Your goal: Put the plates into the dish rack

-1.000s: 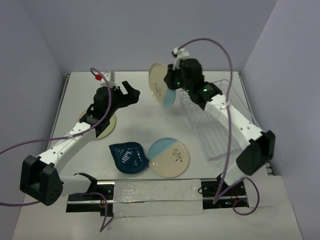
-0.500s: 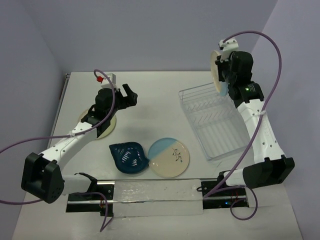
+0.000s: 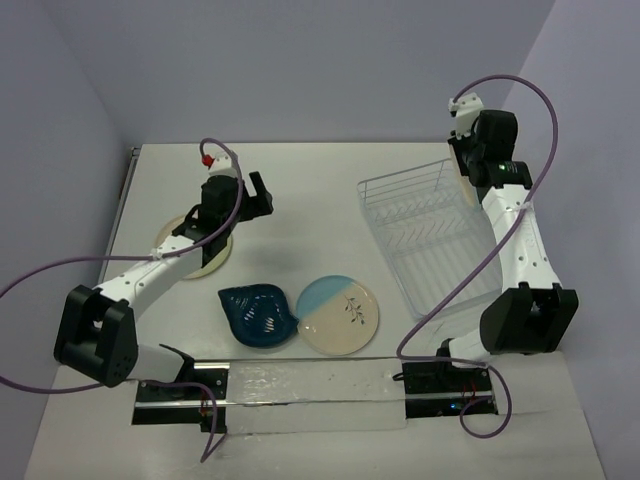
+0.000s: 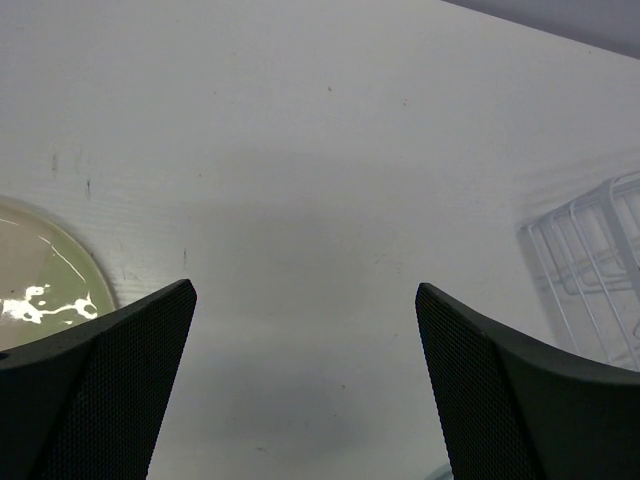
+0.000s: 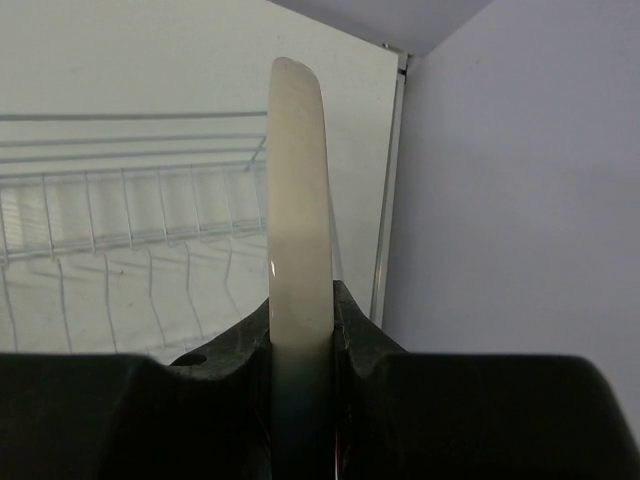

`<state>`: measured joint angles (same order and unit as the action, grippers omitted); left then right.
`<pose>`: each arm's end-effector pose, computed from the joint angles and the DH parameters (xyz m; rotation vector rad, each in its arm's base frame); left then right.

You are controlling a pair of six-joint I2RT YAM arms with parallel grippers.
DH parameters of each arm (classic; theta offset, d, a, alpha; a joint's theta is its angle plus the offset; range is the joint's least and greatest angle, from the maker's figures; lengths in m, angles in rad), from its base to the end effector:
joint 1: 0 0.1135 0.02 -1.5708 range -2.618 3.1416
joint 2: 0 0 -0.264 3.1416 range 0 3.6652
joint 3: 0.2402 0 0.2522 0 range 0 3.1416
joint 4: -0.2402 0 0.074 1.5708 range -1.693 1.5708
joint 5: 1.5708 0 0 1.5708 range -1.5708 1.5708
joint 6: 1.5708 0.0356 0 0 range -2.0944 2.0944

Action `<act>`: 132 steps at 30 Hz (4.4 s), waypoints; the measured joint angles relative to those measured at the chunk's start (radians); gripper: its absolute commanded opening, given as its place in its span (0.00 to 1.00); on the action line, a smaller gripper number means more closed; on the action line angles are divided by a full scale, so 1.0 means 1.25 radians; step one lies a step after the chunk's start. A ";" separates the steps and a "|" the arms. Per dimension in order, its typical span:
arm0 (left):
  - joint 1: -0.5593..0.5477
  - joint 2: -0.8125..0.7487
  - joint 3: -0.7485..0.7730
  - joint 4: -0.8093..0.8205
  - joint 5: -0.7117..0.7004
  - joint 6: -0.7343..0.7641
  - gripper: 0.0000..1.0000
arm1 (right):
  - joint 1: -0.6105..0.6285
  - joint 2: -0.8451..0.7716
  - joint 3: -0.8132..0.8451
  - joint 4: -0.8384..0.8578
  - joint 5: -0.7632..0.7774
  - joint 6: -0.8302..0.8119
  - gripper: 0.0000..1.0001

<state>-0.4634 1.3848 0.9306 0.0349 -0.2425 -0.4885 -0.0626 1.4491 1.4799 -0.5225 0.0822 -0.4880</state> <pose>0.2872 -0.1340 0.2752 -0.1824 1.9882 -0.3764 0.3266 -0.0234 0.3914 -0.3904 2.0511 -0.4224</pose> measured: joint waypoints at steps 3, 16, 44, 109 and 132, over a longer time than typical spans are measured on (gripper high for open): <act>0.003 0.019 0.005 -0.002 0.008 0.002 0.99 | -0.011 0.032 0.000 0.002 -0.006 -0.001 0.00; 0.006 0.059 0.031 -0.003 0.029 0.002 0.99 | -0.030 0.076 -0.013 0.026 -0.044 0.013 0.00; 0.011 0.065 0.051 -0.026 0.044 -0.001 0.99 | -0.044 0.088 -0.043 0.094 -0.033 0.083 0.00; 0.011 0.202 0.194 -0.059 0.043 -0.038 0.99 | -0.192 -0.046 -0.254 0.326 -0.289 0.066 0.00; 0.011 0.251 0.198 -0.049 0.053 -0.025 0.99 | -0.193 -0.162 -0.309 0.220 -0.251 0.011 0.00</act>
<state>-0.4500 1.6984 1.1775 -0.0261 -0.1761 -0.5198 -0.3038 1.2471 1.0931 -0.2472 -0.2319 -0.4741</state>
